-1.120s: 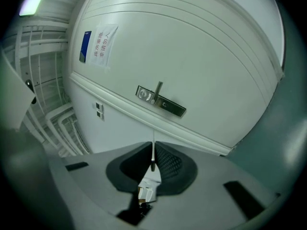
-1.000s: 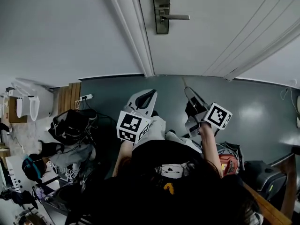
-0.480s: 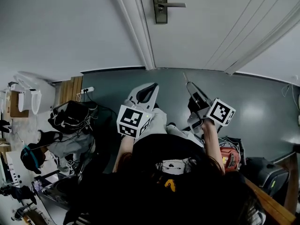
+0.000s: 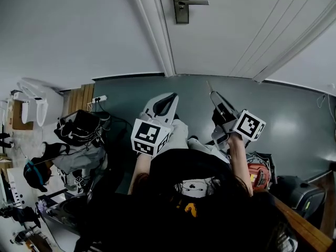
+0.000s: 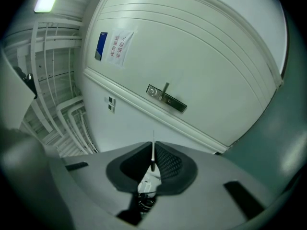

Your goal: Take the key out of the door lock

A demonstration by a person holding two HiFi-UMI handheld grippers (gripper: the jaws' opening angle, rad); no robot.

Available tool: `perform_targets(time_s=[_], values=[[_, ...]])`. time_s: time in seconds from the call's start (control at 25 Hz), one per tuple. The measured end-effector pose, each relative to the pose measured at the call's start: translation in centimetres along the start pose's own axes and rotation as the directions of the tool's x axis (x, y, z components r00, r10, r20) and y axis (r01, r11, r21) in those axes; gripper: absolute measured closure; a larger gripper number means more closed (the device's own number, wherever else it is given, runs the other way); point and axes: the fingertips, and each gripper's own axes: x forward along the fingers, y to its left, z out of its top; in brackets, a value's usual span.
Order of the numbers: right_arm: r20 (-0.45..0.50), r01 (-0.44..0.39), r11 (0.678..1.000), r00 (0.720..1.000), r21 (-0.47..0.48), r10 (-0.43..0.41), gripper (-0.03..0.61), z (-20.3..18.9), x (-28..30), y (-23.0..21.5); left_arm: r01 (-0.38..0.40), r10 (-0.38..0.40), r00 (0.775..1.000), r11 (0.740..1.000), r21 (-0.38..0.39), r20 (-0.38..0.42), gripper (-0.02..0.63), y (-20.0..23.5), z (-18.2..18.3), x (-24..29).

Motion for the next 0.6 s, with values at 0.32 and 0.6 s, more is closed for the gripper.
perform_targets(time_s=[0.32,0.6], values=[[0.005,-0.004,1.000,1.000,-0.026,0.004,0.557,0.2,-0.4,0.2,0.006,-0.006,1.000,1.000,-0.012,-0.004,0.606,0.2,-0.6,-0.2],[0.010,0.001,1.000,1.000,-0.024,-0.001,0.557,1.0,-0.7,-0.5,0.018,-0.018,1.000,1.000,-0.018,-0.004,0.606,0.2,-1.0,0.4]])
